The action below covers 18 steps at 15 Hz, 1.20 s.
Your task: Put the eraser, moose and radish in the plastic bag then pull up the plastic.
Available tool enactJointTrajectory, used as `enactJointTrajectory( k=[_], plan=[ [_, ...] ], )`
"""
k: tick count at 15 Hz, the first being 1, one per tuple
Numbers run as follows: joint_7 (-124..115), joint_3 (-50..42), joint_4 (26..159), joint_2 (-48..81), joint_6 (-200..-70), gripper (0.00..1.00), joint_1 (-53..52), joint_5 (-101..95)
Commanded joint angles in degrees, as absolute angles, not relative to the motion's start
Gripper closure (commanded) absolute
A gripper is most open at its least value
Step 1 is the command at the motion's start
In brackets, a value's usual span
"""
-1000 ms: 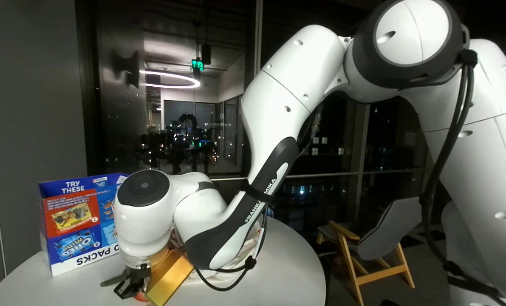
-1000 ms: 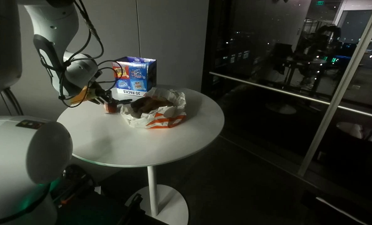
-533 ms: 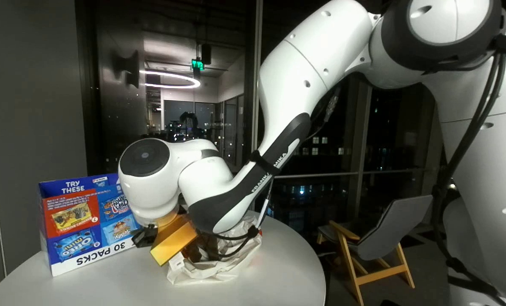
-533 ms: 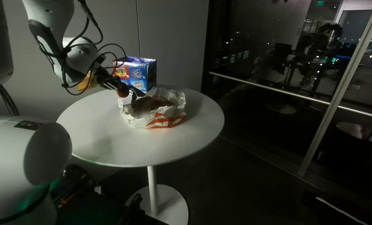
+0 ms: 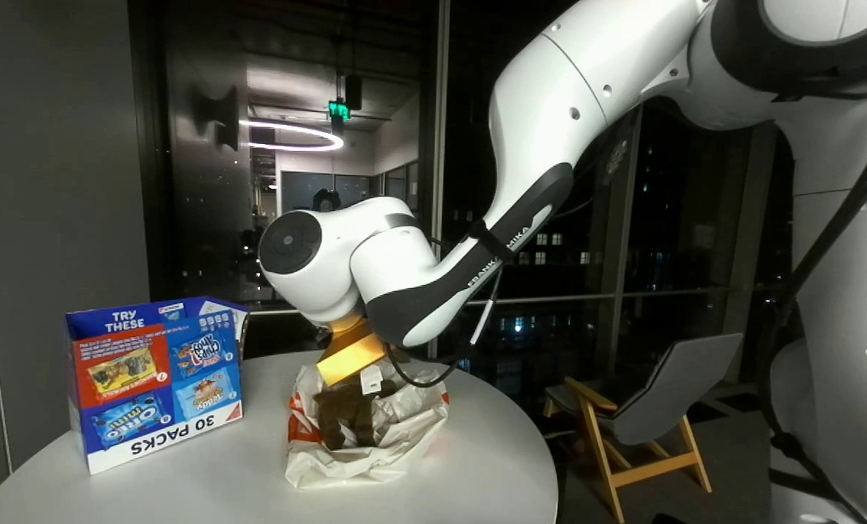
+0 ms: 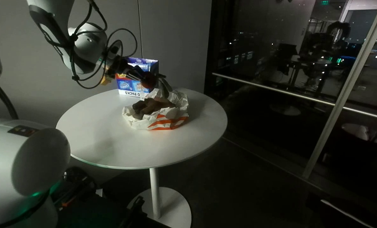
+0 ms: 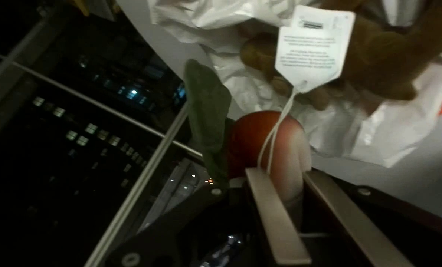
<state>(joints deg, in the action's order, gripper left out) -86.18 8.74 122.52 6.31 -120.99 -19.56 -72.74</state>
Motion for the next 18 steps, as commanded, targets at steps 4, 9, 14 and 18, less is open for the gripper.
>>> enactJointTrajectory(
  k=[4,9,14,18],
  plan=[
    [-93.4,10.0,124.8,9.3,-119.6,0.88,-15.7,-74.5],
    [-94.0,10.1,123.9,14.8,-126.9,0.88,-14.3,-73.1],
    [-94.1,9.5,123.6,17.4,-132.6,0.56,-13.1,-73.4],
    [-94.6,9.7,124.6,16.1,-134.2,0.35,-13.3,-74.4]
  ],
)
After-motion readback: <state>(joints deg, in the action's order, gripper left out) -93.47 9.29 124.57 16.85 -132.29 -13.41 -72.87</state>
